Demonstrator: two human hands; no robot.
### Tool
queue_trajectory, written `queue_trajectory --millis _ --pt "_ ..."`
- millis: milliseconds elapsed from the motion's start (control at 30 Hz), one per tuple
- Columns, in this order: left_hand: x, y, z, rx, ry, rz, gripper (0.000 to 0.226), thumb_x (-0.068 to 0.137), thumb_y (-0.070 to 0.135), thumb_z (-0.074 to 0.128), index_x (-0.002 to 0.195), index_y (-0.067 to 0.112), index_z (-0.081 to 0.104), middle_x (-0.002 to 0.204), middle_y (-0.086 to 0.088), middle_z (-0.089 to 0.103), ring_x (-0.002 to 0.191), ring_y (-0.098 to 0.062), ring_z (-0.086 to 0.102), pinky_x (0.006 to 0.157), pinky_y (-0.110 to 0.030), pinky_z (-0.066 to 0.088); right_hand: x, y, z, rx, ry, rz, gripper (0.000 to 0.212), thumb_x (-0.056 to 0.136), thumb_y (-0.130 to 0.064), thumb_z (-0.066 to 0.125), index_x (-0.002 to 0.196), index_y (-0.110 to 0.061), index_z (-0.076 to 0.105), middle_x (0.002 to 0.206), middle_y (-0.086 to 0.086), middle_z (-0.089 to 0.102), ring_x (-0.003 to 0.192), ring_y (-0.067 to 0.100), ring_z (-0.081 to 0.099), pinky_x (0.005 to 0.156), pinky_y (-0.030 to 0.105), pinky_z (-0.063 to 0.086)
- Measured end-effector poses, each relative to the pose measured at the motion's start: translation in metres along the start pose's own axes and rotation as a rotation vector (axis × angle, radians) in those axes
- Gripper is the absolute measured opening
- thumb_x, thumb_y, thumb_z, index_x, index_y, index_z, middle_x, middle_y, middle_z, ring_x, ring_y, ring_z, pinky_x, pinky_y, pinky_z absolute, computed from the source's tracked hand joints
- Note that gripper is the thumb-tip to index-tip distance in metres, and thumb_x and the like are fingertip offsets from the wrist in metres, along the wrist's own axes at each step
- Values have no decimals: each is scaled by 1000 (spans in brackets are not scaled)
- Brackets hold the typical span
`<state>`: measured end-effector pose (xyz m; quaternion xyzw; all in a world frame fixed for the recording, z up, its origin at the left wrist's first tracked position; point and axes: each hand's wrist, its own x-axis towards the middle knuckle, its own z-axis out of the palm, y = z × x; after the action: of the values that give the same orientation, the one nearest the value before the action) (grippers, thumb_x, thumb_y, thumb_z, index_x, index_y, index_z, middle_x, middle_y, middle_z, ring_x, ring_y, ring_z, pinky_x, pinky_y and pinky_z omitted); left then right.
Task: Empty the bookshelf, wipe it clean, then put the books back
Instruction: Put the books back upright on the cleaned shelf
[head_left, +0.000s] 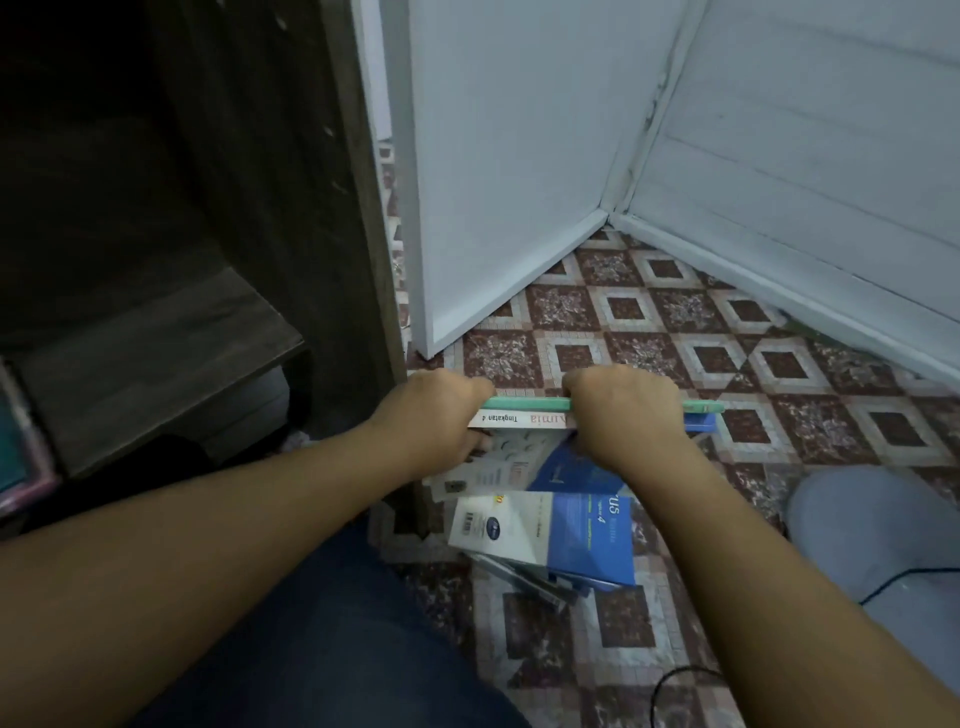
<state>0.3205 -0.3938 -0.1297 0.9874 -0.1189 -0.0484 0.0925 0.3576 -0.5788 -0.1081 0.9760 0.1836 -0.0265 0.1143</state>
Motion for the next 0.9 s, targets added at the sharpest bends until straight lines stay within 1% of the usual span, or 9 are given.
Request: queue_trajectory --millis 100,233,300,367,533,600,700,800,900 --pt "-24 0 -41 75 -110 -33 37 85 43 67 116 24 58 102 0 63 90 -19 60 76 -32 51 -10 -13 -31 -16 -41 -75 22 84 -19 67 105 -23 64 95 0 64 87 25 63 62 31 37" --pt "-67 -11 -93 38 -174 -66 27 84 41 70 106 29 60 94 9 63 78 -7 58 63 -25 48 -31 -45 -81 -16 -70 -177 35 77 -32 75 109 -22 63 86 1 54 79 24 52 65 32 41" --pt "-95 -24 -113 89 -170 -86 24 85 42 69 103 29 60 92 10 61 77 -6 57 60 -23 44 -40 -68 -101 -3 -51 -236 42 77 -37 76 114 -24 62 95 3 59 82 23 54 66 32 42" --pt "-121 -39 -130 153 -133 -125 26 85 44 68 104 28 59 90 10 60 78 -6 57 63 -23 45 -43 -93 -118 21 -3 -292 46 78 -40 74 120 -26 61 99 2 61 87 22 59 67 32 45" --pt "-195 -92 -154 228 15 -324 26 86 43 66 106 29 60 75 13 46 68 -4 46 63 -25 41 -39 -176 -157 66 160 -411 34 86 -33 68 118 -29 60 93 0 60 85 24 59 64 33 40" --pt "-227 -113 -163 246 73 -420 27 87 43 65 108 28 60 76 12 48 71 -7 48 63 -27 41 -37 -212 -172 76 245 -449 28 88 -31 65 116 -28 61 90 -1 58 87 24 60 63 32 37" --pt "-267 -142 -179 299 178 -560 30 88 42 63 114 27 59 87 5 60 78 -16 56 65 -32 49 -33 -264 -195 115 369 -490 21 89 -25 64 110 -28 61 78 -4 48 72 21 51 61 33 36" --pt "-301 -173 -188 401 304 -693 32 89 34 62 120 29 56 88 3 62 76 -17 60 61 -33 51 -30 -316 -218 171 502 -547 22 91 -19 60 112 -26 60 83 0 54 74 25 54 62 35 35" --pt "-332 -206 -187 509 423 -807 47 84 25 68 128 26 51 93 2 62 77 -17 60 57 -32 47 -25 -369 -232 188 618 -650 25 89 -14 59 113 -20 58 101 4 65 92 29 63 66 36 35"
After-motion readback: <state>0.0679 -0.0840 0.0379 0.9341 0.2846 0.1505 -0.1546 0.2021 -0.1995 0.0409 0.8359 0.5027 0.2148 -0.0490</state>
